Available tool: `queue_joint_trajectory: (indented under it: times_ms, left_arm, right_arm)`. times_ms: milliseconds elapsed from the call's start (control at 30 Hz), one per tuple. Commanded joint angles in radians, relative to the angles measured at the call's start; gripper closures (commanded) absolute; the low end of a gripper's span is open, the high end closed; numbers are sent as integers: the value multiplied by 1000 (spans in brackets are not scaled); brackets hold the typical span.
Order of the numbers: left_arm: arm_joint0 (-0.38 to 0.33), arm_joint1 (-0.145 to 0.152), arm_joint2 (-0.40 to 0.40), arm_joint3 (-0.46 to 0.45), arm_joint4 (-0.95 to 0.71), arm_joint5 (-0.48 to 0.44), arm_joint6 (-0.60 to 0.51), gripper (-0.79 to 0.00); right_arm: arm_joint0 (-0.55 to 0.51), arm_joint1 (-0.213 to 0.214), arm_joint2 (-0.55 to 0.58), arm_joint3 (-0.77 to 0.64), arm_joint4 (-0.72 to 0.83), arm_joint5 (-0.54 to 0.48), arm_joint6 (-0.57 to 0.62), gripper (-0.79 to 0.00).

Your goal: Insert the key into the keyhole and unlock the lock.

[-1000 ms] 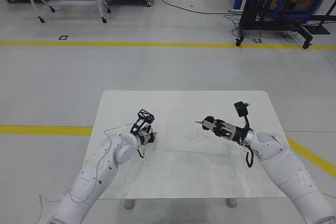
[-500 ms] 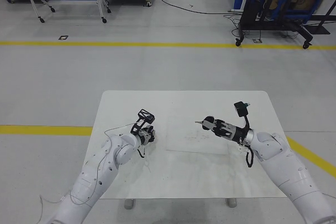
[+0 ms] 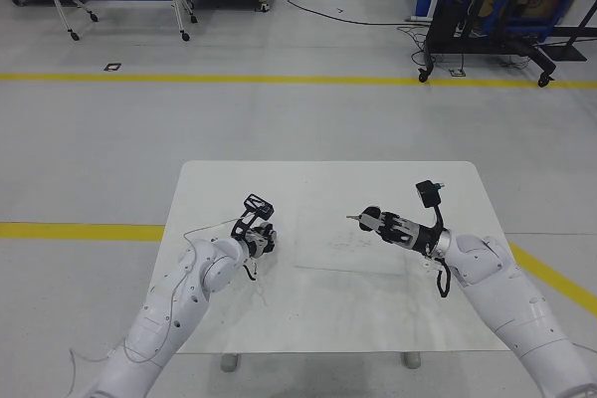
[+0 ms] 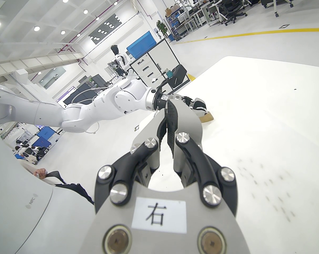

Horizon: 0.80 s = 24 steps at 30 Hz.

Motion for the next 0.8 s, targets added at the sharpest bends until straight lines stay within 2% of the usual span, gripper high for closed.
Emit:
queue_joint_trajectory:
  times_ms: [0,33,67,100,167,200,300,333,400,767]
  left_arm:
    - [2,0,-1,-3,8,3,4,-342]
    - [3,0,-1,-5,11,6,5,-413]
    - [4,0,-2,-7,13,8,5,-566]
    - [5,0,-2,-9,17,9,5,-573]
    - [8,0,-4,-14,20,11,4,-511]
    - [10,0,-5,-18,24,11,3,-376]
    - [18,2,-12,-31,30,8,2,-286]
    - [20,3,-17,-35,31,7,3,-215]
    - [25,5,-25,-40,33,3,3,-6]
    - [27,5,-35,-36,35,1,-17,0]
  right_arm:
    - [0,0,0,0,0,0,0,0]
    - [0,0,0,0,0,0,0,0]
    - [0,0,0,0,0,0,0,0]
    - [0,0,0,0,0,0,0,0]
    - [0,0,0,0,0,0,0,0]
    - [0,0,0,0,0,0,0,0]
    - [0,0,0,0,0,0,0,0]
    - [0,0,0,0,0,0,0,0]
    - [0,0,0,0,0,0,0,0]
    - [0,0,0,0,0,0,0,0]
